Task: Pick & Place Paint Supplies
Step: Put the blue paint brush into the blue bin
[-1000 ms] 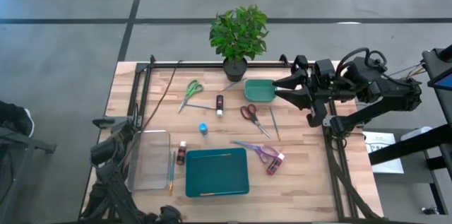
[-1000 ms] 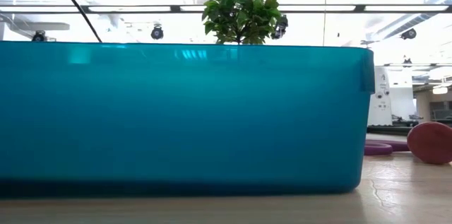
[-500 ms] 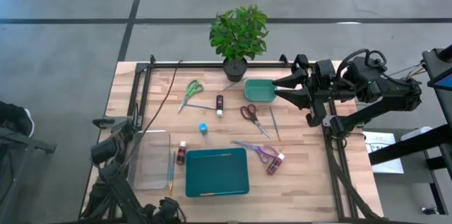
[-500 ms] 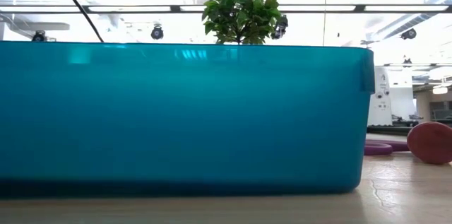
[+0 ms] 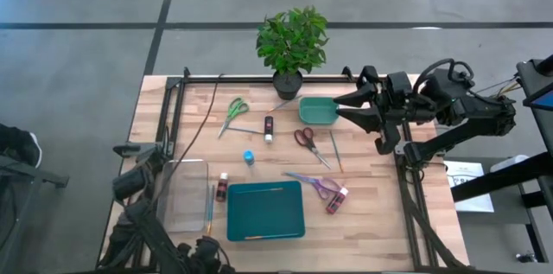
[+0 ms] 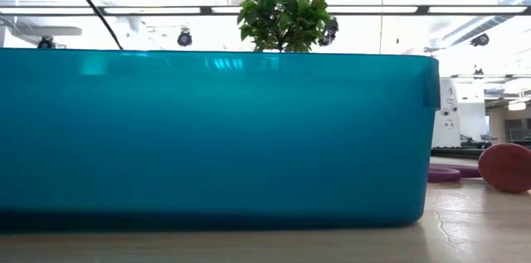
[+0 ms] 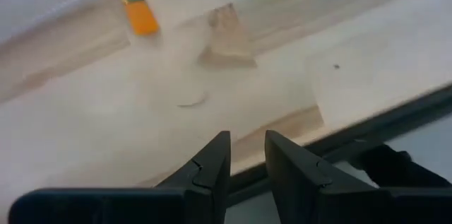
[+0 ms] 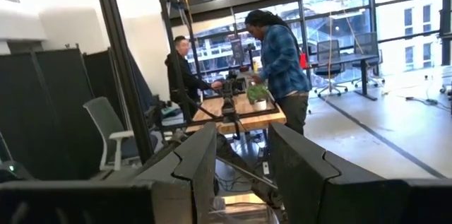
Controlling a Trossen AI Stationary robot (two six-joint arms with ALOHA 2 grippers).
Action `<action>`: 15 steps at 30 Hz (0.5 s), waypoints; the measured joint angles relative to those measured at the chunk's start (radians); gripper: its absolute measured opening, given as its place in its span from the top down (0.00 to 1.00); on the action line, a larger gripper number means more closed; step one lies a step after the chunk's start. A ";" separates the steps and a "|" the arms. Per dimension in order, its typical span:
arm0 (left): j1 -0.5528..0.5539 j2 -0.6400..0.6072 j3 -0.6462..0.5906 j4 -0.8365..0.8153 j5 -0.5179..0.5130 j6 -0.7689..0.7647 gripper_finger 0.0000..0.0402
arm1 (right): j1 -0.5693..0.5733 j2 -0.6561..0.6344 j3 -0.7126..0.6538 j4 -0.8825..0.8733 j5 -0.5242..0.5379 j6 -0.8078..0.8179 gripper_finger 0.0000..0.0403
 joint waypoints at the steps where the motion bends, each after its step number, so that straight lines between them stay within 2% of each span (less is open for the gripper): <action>1: 0.007 0.000 -0.001 -0.006 0.015 0.005 0.75 | 0.000 0.001 0.000 0.000 0.000 0.010 0.68; 8: 0.060 0.000 -0.046 0.021 0.093 0.017 0.75 | -0.001 0.002 0.000 0.009 0.021 0.127 0.68; 15: 0.094 0.001 -0.061 0.032 0.096 0.042 0.75 | 0.000 0.002 0.000 0.036 0.020 0.258 0.68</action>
